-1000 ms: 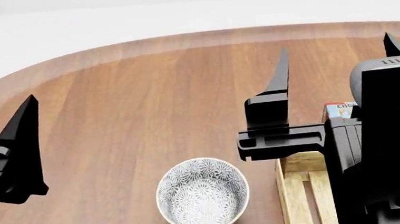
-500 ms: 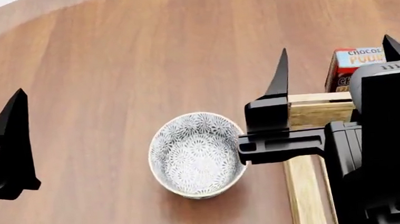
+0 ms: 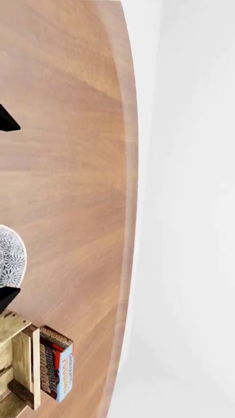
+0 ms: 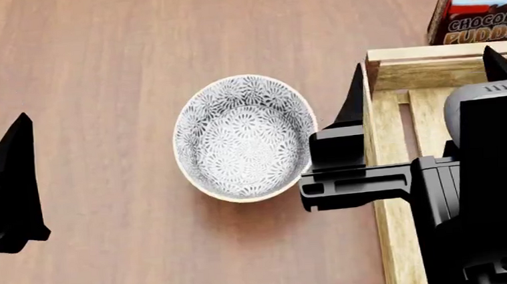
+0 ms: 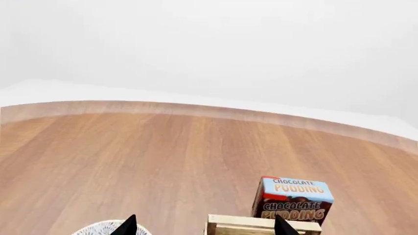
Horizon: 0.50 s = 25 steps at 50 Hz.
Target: Pick up the bowl on the left and put it in the tray.
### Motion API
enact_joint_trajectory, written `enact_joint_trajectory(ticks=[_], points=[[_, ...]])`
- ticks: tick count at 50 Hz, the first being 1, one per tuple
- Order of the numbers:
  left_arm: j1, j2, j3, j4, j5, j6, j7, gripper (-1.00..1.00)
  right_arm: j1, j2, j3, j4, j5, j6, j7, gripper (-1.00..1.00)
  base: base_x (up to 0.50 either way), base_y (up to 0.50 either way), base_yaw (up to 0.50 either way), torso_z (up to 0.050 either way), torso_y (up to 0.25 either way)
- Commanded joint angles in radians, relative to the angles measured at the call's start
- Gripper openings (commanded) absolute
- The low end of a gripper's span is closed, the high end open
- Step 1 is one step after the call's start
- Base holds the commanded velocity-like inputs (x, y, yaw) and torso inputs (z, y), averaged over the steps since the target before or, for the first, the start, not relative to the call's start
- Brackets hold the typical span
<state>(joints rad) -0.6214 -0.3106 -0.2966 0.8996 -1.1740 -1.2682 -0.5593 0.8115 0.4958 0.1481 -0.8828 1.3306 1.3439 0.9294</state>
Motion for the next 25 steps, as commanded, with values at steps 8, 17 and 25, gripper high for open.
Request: enact_joint_trajectory(ticks=[8,17,25], points=[[0.006,-0.014,0.019,-0.005,0.005,0.025,-0.007,1.00,-0.006,0.016,-0.025,0.002,-0.012,-0.021,-0.005,1.00,0.00,0.00,0.00,0.000,-0.250],[0.008,-0.023,0.028,-0.007,0.015,0.040,-0.007,1.00,-0.003,0.024,-0.044,0.003,-0.031,-0.030,-0.013,1.00,0.00,0.00,0.00,0.000,-0.250],[0.020,-0.029,0.031,-0.011,0.021,0.056,-0.003,1.00,-0.007,0.023,-0.052,0.017,-0.043,-0.049,-0.027,1.00,0.00,0.00,0.00,0.000,-0.250]])
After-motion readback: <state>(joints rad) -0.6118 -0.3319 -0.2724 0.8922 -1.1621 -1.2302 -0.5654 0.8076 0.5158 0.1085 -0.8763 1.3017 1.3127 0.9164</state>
